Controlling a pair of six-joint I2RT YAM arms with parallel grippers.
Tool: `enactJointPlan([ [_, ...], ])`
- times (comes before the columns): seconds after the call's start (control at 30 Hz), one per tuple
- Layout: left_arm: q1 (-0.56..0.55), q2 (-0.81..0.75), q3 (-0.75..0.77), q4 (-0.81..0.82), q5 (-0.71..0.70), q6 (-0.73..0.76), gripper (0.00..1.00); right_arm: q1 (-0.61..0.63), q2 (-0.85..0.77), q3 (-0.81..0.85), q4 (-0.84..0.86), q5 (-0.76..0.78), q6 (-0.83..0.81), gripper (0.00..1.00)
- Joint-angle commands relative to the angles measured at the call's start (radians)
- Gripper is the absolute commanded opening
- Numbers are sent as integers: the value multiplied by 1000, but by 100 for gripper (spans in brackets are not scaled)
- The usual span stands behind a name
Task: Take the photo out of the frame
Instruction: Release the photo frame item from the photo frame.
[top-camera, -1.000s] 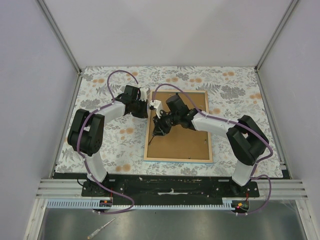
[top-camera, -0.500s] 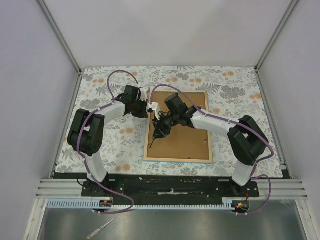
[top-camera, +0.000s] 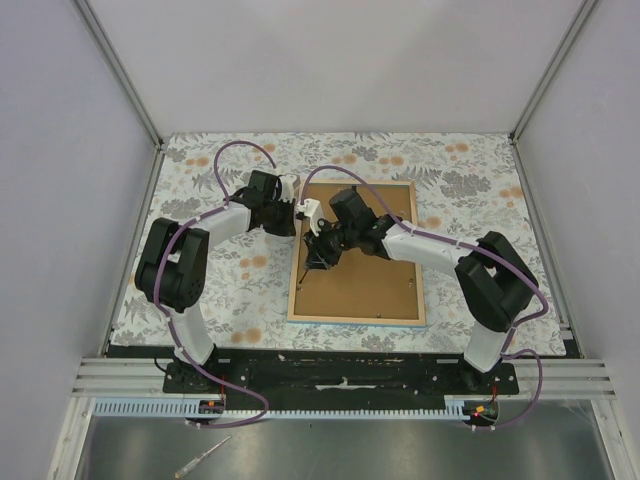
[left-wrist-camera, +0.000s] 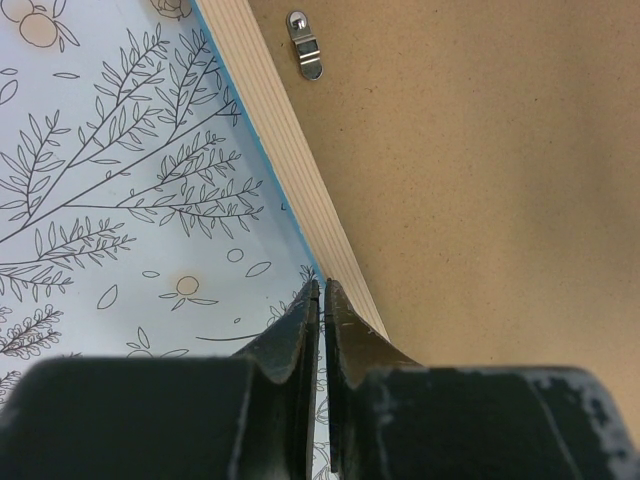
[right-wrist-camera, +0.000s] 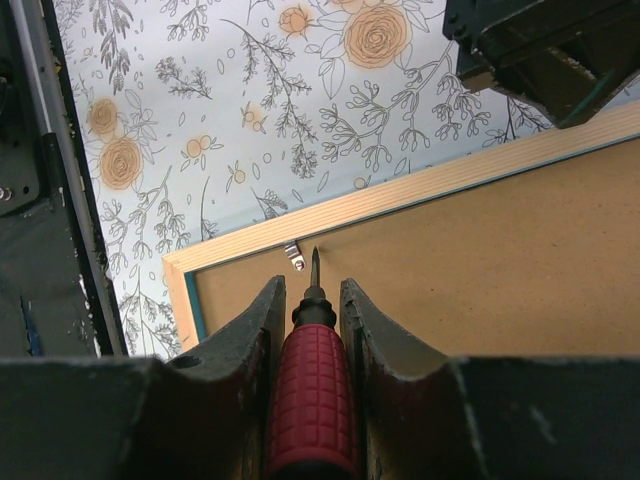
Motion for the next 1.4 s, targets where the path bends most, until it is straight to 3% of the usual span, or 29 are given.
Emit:
enactJointPlan([
  [0.0,6,-18,-8,14,-24,-22,10,3,-36,-10,77,31,28,0],
  [0.57,11,-33,-12,13,-31,-20,9,28,31,65,-115,-120,-81,0],
  [1.1,20,-29,-12,10,-17,-22,9,51,62,130,-279,-151,-206,0],
  [1.2,22,-29,-11,11,15,-23,16,51,71,139,-265,-111,-186,0],
  [1.37,20,-55,-21,31,81,-42,45,51,73,139,-262,-103,-181,0],
])
